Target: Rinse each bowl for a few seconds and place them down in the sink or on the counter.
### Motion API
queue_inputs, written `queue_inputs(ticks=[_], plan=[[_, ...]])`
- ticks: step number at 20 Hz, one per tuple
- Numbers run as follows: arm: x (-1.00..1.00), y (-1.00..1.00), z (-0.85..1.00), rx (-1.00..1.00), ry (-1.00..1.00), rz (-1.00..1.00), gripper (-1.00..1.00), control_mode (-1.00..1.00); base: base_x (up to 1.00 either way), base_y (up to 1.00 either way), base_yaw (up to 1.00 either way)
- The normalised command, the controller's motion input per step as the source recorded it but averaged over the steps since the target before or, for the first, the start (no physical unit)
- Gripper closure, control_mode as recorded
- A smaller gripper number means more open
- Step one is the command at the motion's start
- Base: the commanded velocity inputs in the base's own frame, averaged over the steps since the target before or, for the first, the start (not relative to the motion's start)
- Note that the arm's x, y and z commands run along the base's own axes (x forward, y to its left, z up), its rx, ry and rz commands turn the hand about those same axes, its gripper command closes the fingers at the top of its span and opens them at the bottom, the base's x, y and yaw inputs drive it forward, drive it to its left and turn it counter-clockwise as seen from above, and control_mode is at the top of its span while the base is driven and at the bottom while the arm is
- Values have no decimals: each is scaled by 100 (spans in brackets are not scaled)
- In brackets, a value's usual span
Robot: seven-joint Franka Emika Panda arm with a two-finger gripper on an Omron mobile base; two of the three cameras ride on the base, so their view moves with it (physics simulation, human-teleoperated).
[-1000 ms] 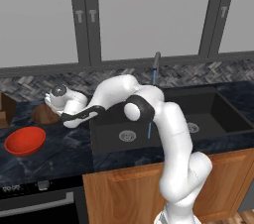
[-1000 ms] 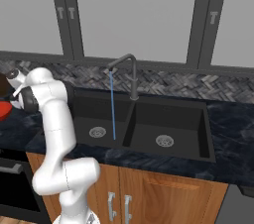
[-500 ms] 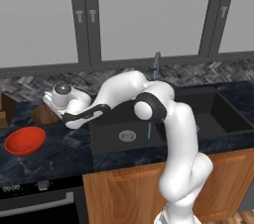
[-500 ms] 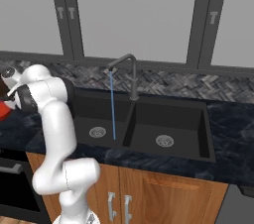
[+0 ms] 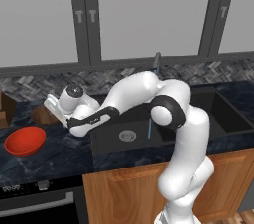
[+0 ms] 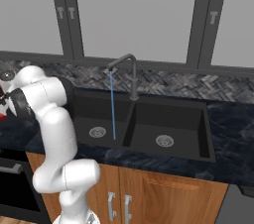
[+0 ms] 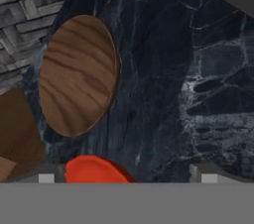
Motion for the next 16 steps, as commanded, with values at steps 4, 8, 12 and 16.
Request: queue_inputs(ticks=[4, 8, 12, 16], plan=[[-51, -21, 35, 5, 2, 10, -100, -100, 0, 0, 0], [-30, -9, 40, 6, 2, 8, -100, -100, 0, 0, 0], [-12, 0, 40, 11, 11, 7, -100, -100, 0, 0, 0], [-12, 0, 26, 9, 15, 8, -100, -100, 0, 0, 0]])
